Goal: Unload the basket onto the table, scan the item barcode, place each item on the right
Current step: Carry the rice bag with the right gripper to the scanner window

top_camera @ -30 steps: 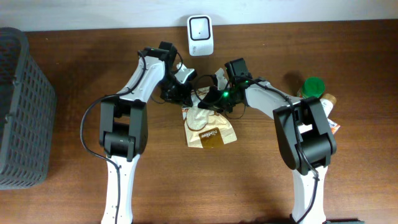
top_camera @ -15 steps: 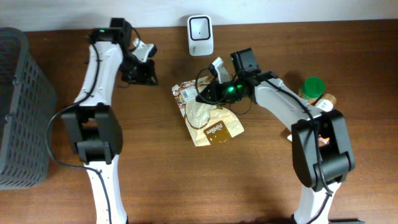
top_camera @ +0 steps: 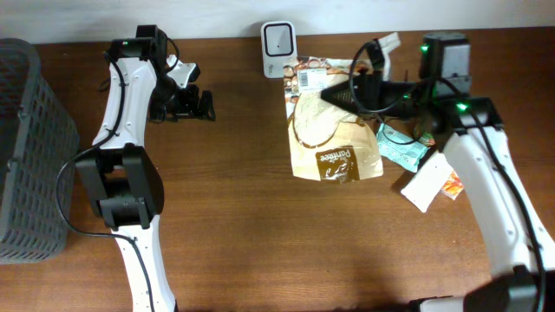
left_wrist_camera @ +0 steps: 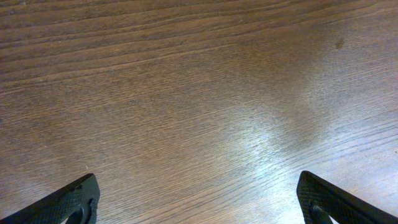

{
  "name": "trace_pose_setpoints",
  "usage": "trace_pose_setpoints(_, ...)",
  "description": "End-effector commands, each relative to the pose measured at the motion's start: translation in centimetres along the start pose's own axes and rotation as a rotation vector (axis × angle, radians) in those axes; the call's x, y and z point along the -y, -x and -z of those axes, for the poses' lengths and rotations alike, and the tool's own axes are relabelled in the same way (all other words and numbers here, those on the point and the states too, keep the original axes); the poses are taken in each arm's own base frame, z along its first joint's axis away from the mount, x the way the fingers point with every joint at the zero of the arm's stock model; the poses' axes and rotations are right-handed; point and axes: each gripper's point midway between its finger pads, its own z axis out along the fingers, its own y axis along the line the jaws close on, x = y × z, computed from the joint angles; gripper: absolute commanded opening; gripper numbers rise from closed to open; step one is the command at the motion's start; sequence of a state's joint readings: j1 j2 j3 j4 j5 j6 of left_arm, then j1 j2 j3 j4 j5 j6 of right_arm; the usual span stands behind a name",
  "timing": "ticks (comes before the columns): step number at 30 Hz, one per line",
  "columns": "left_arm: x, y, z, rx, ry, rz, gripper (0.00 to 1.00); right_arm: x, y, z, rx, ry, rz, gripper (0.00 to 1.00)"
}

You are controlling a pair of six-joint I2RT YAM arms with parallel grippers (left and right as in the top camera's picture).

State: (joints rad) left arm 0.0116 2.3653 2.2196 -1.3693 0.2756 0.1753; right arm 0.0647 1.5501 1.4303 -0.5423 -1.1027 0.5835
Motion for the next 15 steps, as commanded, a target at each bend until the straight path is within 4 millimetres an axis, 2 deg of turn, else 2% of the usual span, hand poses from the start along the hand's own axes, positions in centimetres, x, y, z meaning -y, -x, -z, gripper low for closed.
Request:
trace_pose_setpoints(1, -0.1, 0.7, 0.7, 0.037, 0.018, -0.016, 0.99, -5.0, -0.4, 2.4, 0.027, 0.072, 0.008, 0.04)
trace_pose_setpoints(7, -0.1, 0.7, 0.7, 0.039, 0.018, -0.017, 0.99, -7.7, -0.8, 3.3, 0.042, 0.114, 0.046, 0.04)
trace_pose_setpoints(11, -0.1, 0.7, 0.7, 0.039, 0.018, -0.017, 0.99, -7.3, -0.8, 2.8, 0.033, 0.11, 0.054, 0.04)
trace_pose_setpoints(15, -0.1, 0.7, 0.7, 0.039, 0.018, -0.017, 0.99, -4.8, 0.2, -0.2, 0.051, 0.014, 0.145, 0.04)
